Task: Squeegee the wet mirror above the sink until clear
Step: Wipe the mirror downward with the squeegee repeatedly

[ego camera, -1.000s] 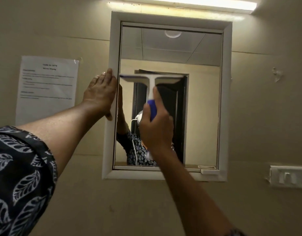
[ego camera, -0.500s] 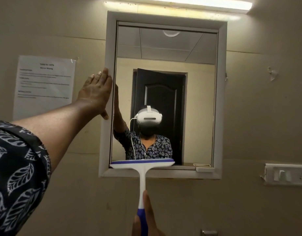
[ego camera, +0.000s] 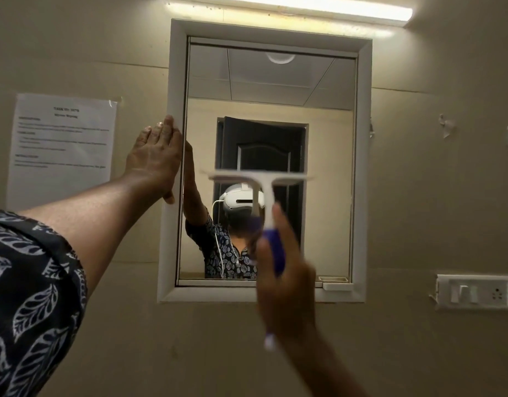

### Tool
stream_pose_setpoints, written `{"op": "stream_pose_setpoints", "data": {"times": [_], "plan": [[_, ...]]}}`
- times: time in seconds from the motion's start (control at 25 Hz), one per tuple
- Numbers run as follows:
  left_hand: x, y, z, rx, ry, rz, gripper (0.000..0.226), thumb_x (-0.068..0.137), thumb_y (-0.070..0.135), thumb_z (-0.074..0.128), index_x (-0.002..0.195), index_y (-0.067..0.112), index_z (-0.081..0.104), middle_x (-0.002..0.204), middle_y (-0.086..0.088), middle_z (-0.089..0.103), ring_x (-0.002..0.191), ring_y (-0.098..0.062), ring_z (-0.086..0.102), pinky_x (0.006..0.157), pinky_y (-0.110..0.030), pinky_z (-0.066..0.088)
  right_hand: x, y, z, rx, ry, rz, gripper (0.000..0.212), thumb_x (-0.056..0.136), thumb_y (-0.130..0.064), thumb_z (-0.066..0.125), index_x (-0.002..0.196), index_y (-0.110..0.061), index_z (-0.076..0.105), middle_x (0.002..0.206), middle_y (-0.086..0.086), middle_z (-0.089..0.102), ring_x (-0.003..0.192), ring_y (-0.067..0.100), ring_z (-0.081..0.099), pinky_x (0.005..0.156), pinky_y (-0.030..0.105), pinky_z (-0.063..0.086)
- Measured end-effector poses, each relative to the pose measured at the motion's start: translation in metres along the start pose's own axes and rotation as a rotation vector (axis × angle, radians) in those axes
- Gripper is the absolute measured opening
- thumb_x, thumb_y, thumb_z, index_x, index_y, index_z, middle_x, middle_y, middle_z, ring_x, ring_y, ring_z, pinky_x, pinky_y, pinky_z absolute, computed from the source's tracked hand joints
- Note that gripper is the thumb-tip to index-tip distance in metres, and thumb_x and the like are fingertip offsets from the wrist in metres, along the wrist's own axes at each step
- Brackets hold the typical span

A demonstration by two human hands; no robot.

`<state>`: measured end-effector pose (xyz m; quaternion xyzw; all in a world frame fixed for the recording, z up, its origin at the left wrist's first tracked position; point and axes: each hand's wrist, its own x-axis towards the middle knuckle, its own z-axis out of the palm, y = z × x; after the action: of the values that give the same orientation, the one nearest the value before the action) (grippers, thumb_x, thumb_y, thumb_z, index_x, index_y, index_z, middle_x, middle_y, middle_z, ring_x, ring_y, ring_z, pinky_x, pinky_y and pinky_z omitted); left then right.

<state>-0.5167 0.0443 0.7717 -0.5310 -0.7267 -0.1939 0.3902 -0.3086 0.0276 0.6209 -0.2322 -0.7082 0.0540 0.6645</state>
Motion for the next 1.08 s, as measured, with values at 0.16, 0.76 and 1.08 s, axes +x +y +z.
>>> {"op": "stream_pose_setpoints", "data": {"times": [0.16,0.76,1.08], "plan": [[0.004,0.008,0.003,0.098,-0.013,-0.021,0.129,0.061,0.018,0.087,0.151,0.003,-0.005,0.158,-0.017,-0.014,0.147,-0.031,-0.007,0.119,-0.037,-0.002,0.118,-0.023,-0.018,-0.057,0.112,-0.119,0.046,0.098,-0.02,0.042,0.143,-0.018,0.03,0.086,0.01,0.062,0.057,0.011,0.058,0.051,0.018,0.053],[0.003,0.009,0.004,0.069,-0.004,-0.029,0.13,0.061,0.016,0.087,0.15,0.002,-0.006,0.157,-0.019,-0.016,0.147,-0.032,-0.008,0.119,-0.037,-0.002,0.246,-0.033,-0.028,-0.14,0.252,-0.118,0.049,0.095,-0.022,0.044,0.142,-0.018,0.034,0.138,0.001,0.05,0.118,0.014,0.052,0.077,0.011,0.043],[0.0,0.004,0.001,0.074,-0.022,0.005,0.133,0.058,0.022,0.088,0.15,0.002,-0.006,0.157,-0.018,-0.016,0.146,-0.032,-0.008,0.118,-0.037,-0.002,0.171,-0.014,-0.024,-0.135,0.207,-0.108,0.047,0.097,-0.02,0.041,0.143,-0.019,0.03,0.088,-0.012,0.053,0.061,0.002,0.055,0.051,0.006,0.047]]}}
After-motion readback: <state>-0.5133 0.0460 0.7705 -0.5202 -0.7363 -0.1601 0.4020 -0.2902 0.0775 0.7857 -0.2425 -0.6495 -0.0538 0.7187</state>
